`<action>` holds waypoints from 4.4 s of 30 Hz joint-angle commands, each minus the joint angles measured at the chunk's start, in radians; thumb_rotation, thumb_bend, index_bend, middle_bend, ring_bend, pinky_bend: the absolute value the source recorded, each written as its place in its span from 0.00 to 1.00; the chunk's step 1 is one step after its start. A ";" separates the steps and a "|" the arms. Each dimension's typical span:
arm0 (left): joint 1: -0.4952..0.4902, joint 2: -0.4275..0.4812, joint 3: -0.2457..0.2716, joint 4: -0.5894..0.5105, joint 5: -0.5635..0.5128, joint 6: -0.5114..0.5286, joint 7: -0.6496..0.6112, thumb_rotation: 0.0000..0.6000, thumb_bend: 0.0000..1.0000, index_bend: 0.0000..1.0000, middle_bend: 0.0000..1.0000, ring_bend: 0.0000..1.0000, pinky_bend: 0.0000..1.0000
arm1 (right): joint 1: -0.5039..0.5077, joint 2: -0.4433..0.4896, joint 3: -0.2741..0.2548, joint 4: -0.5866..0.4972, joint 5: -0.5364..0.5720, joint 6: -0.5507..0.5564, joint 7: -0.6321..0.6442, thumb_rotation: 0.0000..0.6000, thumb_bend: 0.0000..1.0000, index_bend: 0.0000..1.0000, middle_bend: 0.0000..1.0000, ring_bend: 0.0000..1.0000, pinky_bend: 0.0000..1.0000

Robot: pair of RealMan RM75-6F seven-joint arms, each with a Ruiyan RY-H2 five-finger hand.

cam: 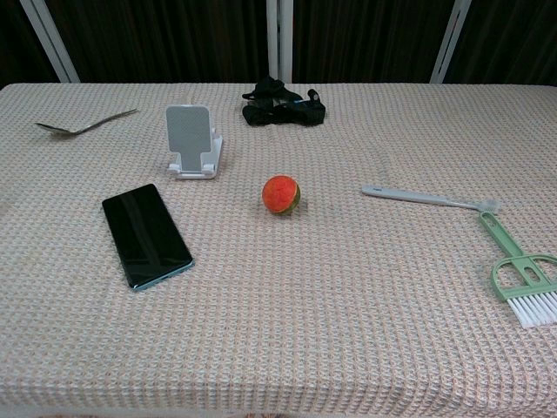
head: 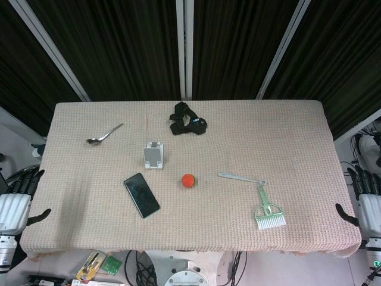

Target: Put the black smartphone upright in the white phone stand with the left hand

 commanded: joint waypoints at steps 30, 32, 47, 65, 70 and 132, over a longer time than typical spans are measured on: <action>-0.531 -0.092 0.058 0.092 0.478 -0.437 0.138 1.00 0.12 0.07 0.10 0.08 0.25 | -0.044 0.060 0.006 -0.053 -0.021 0.079 -0.012 1.00 0.18 0.00 0.00 0.00 0.00; -0.562 -0.122 0.060 0.123 0.485 -0.467 0.150 1.00 0.12 0.07 0.10 0.08 0.25 | -0.047 0.064 0.007 -0.055 -0.020 0.085 -0.011 1.00 0.18 0.00 0.00 0.00 0.00; -0.729 -0.172 0.080 0.206 0.443 -0.669 0.212 1.00 0.12 0.10 0.10 0.08 0.25 | -0.053 0.070 0.004 -0.055 -0.010 0.073 -0.016 1.00 0.18 0.00 0.00 0.00 0.00; -0.772 -0.215 0.121 0.237 0.381 -0.692 0.252 1.00 0.12 0.13 0.10 0.08 0.25 | -0.052 0.059 0.012 -0.026 0.011 0.055 0.009 1.00 0.18 0.00 0.00 0.00 0.00; -0.783 -0.218 0.129 0.245 0.367 -0.693 0.253 1.00 0.12 0.16 0.10 0.08 0.25 | -0.051 0.058 0.013 -0.023 0.016 0.048 0.011 1.00 0.18 0.00 0.00 0.00 0.00; -0.655 -0.091 0.095 0.212 0.174 -0.403 0.084 1.00 0.44 0.50 0.56 0.40 0.49 | -0.032 0.054 0.010 -0.044 0.026 0.014 -0.029 1.00 0.18 0.00 0.00 0.00 0.00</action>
